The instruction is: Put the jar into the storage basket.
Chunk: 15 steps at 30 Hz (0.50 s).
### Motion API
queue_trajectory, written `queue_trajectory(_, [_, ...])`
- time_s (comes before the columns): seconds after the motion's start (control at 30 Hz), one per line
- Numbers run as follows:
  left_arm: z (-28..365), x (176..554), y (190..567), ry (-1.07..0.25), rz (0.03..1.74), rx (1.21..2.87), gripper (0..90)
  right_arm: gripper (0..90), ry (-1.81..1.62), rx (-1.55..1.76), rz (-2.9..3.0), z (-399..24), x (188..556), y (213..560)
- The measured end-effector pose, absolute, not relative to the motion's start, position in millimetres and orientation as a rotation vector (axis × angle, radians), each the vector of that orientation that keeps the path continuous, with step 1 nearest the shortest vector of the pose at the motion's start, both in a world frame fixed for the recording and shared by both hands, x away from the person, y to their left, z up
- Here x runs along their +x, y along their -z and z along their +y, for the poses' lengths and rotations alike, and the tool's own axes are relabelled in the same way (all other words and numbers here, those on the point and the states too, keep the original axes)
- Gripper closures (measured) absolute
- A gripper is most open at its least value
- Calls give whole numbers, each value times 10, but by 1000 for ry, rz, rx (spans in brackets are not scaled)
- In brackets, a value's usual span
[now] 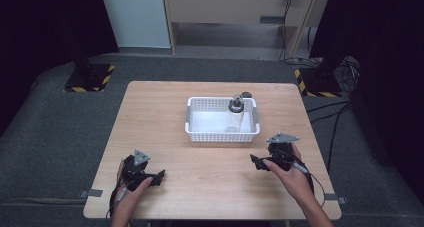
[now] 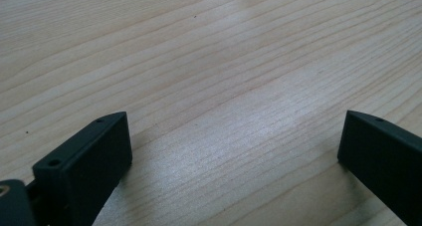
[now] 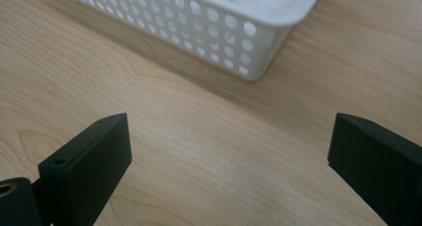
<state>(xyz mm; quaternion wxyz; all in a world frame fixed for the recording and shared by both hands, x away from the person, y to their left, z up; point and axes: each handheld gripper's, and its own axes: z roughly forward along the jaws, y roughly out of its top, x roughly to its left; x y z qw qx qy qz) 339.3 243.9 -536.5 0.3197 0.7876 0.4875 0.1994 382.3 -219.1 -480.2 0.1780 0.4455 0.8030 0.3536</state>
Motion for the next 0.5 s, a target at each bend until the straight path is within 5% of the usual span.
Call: queue_trajectory(0.5, [2439,3393,5365,-524,1281,2070,0,32,-938,1309,2298,-2245,3624,5336])
